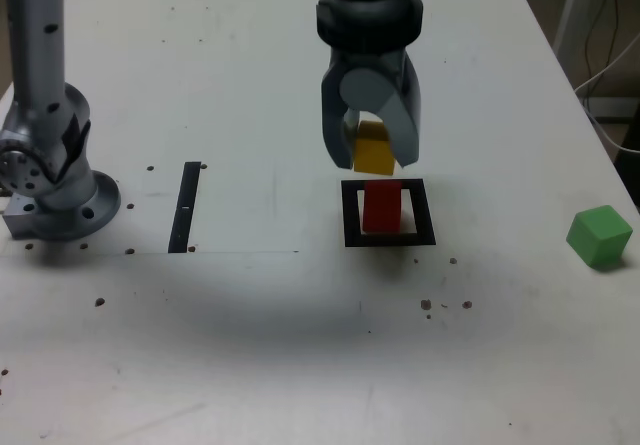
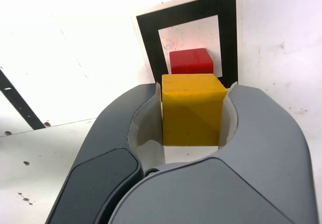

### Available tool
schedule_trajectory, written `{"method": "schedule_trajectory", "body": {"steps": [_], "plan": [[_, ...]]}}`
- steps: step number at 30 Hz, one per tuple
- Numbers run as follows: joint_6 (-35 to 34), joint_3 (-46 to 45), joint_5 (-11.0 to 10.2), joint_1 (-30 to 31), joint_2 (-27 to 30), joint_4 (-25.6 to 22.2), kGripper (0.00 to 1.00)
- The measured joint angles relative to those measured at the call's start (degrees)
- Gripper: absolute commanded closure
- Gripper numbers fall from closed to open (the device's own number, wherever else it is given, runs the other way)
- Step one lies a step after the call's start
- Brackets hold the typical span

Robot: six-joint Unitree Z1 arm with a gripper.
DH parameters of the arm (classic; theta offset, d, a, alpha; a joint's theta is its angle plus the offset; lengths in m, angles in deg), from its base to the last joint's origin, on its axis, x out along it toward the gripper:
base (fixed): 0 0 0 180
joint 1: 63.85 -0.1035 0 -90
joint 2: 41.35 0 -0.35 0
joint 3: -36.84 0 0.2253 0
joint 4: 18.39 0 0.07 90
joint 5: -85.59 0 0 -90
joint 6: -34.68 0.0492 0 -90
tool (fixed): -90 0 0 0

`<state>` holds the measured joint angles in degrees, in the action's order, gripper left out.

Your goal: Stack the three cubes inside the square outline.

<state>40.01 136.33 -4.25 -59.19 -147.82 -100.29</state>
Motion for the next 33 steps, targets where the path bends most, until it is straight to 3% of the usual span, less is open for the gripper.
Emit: {"method": "schedule_trajectory", "body": {"steps": [29,31,33], "plan": [[-1.4,-3.0,-1.3,0.9,-1.8,4.7,0.70],[-1.5,-3.1,-1.5,0.9,-1.8,4.9,0.63],[-1.5,-3.3,-1.7,0.9,-1.9,5.2,0.46]]}}
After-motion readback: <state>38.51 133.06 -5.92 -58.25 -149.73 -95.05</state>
